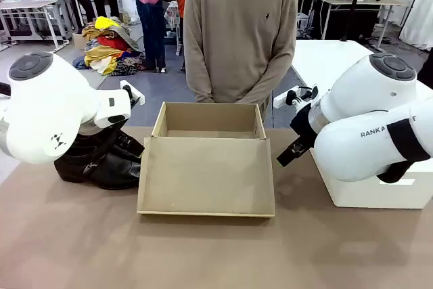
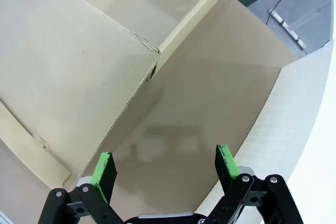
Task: Pack the shoes into the box.
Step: Place one shoe of the Shoes into the Shoes Box.
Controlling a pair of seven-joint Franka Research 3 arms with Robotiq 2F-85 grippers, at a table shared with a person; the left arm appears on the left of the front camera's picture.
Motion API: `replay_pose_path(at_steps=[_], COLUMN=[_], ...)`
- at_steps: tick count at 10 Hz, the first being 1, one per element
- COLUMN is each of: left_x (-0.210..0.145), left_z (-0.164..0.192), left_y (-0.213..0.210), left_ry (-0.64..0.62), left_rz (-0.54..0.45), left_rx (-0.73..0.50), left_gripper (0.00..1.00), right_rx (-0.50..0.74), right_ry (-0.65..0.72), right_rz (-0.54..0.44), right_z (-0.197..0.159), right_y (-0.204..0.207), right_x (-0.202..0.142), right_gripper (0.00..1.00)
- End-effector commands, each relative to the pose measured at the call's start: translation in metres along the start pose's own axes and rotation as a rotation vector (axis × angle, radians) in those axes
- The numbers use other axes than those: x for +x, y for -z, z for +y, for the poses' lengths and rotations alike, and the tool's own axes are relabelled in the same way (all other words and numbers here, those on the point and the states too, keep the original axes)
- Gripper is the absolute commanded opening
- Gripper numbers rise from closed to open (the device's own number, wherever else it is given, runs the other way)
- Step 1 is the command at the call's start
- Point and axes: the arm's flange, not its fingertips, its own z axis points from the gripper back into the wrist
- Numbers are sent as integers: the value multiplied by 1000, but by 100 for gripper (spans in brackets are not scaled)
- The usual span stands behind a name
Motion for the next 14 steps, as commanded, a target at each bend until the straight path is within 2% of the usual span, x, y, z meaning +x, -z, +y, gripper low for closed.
replay_pose_path(at_steps=[1,11,14], left_x=[0,0,14], left_z=[2,0,15], left_y=[-1,0,-49], left_ry=[-3,0,64], left_rz=[-7,0,-82], left_rx=[2,0,16], left_gripper=[100,100,100], right_rx=[-4,0,108], right_ry=[2,0,-41], right_rz=[-14,0,-64], right_z=[-1,0,-21], right_y=[0,0,-43], right_x=[1,0,9], right_gripper=[100,100,100])
